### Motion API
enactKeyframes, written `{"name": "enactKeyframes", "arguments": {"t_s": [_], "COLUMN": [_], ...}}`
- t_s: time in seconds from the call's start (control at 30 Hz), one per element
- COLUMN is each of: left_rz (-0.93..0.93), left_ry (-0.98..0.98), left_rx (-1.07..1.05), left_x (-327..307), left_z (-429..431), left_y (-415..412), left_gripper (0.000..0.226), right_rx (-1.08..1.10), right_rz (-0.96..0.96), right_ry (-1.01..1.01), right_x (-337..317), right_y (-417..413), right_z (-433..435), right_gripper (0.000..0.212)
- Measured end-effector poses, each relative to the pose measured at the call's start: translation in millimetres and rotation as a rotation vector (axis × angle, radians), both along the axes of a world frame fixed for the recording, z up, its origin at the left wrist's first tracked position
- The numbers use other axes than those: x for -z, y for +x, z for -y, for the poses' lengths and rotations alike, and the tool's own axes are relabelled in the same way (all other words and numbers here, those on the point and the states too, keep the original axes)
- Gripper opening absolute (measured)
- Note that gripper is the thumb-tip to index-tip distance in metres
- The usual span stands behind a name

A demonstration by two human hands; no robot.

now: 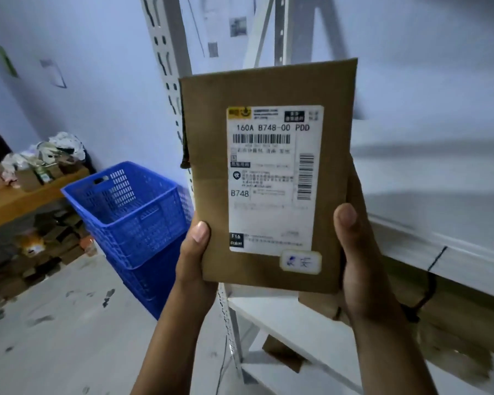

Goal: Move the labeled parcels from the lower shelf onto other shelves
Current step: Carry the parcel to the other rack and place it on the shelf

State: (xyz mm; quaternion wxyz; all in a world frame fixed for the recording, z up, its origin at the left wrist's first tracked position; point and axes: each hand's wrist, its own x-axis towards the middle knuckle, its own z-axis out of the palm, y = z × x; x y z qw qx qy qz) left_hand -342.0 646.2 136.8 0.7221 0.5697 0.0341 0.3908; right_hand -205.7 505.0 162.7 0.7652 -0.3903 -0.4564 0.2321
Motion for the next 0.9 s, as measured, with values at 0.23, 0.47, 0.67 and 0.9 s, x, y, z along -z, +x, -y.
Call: {"name": "enactKeyframes", "arguments": {"t_s": [0.23, 0.47, 0.67, 0.9], "left_rz": [-0.010, 0.017, -0.121, -0.184], "left_ry": [0.125, 0.326, 0.418, 0.447], "left_rx": [0.217, 0.352, 0.406, 0.438], "left_x": [-27.5, -54.8, -77.6, -86.7], "left_z": [-25.6, -23.5, -32.9, -34.8], "left_y": [53.2, 115.8, 145.3, 141.0], "left_gripper": [0.071, 0.084, 0.070, 0.062], "right_rx": [0.283, 0.613, 0.678, 0.629], "right_rz": [-0.081, -0.100, -0.152, -0.172], "right_ry": [0.102, 0.024, -0.176, -0.202], "right_x": [-35.3, -61.2, -76.7, -69.3], "right_y": [5.7, 27.8, 47.0, 56.8], "right_z": [-1.4, 21.2, 22.9, 25.8], "right_gripper": [0.088, 0.069, 0.064, 0.069]}}
